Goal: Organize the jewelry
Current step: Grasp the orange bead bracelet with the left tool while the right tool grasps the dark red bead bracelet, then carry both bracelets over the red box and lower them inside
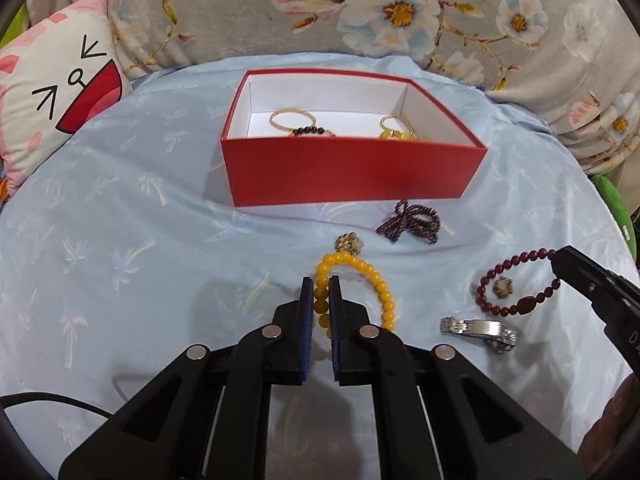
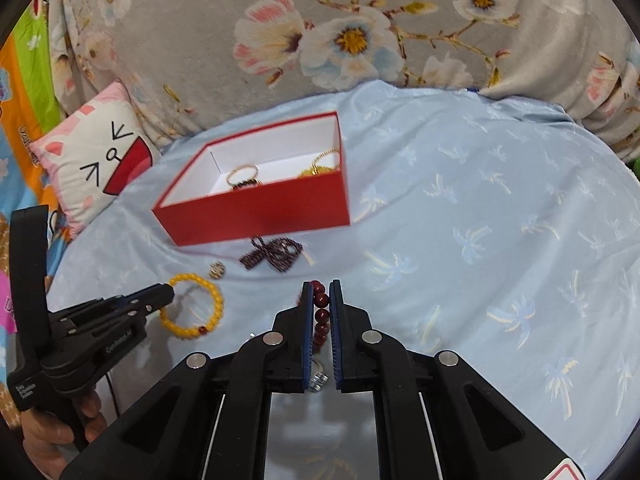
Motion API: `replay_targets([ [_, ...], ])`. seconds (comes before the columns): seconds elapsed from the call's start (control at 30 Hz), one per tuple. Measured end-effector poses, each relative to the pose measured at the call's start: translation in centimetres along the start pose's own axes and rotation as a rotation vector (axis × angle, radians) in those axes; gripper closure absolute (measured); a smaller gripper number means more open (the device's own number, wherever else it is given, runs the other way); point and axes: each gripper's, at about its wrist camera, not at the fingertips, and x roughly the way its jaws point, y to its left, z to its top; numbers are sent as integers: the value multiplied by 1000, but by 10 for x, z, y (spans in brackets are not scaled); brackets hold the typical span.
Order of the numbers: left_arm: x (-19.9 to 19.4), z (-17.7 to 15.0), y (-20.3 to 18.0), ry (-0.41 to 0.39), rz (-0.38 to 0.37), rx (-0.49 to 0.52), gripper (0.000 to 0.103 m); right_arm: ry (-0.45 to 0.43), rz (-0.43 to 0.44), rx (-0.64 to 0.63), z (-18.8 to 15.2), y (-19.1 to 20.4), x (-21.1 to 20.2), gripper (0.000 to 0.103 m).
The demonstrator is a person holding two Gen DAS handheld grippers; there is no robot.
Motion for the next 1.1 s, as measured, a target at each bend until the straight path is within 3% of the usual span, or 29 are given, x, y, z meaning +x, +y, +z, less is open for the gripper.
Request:
replay_targets([
  [0.3, -32, 15, -7, -53, -36, 27, 96, -64, 42, 19, 18, 4, -24, 95],
  [0.6, -51, 41, -11, -109, -46, 57, 96, -114, 29, -12, 39, 9, -32, 95],
  [1.1, -43, 103, -7, -180, -26, 75, 96, -144, 55, -42, 95, 25, -1, 95],
])
